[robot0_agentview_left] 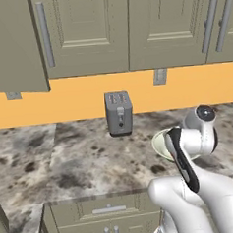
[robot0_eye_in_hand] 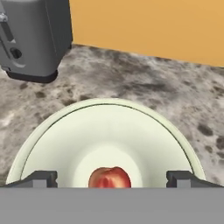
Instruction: Open the cabinet. Pick the peach and peach from the cabinet and place them into the bowl. Then close the cabinet.
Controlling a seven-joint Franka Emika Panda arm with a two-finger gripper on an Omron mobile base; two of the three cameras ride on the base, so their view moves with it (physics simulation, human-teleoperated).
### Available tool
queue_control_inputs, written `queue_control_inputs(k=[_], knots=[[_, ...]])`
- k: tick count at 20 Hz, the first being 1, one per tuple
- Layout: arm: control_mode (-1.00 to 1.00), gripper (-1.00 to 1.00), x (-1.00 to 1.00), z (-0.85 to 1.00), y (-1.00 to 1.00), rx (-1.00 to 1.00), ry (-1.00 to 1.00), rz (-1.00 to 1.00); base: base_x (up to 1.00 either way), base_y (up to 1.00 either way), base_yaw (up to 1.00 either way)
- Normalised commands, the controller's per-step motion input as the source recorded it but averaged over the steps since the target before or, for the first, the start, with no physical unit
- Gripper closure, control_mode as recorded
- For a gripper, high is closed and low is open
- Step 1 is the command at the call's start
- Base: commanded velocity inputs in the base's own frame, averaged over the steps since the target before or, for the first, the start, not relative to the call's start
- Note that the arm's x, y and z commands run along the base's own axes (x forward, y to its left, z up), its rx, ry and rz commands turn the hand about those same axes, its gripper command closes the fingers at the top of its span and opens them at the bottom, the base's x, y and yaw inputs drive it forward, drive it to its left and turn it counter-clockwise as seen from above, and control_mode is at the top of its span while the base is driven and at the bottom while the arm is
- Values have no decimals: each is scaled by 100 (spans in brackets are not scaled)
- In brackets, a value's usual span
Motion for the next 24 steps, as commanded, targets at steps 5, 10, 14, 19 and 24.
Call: queue_control_inputs(k=[5, 10, 14, 19, 24], knots=[[-100, -100, -24, 7, 0, 0, -6, 1, 0, 0, 0], [-100, -100, -10, 13, 0, 0, -2, 0, 0, 0, 0], [-100, -100, -11, 25, 0, 0, -4, 0, 0, 0, 0], [-100, -100, -7, 33, 0, 0, -1, 0, 0, 0, 0], [-100, -100, -7, 30, 0, 0, 0, 0, 0, 0, 0]])
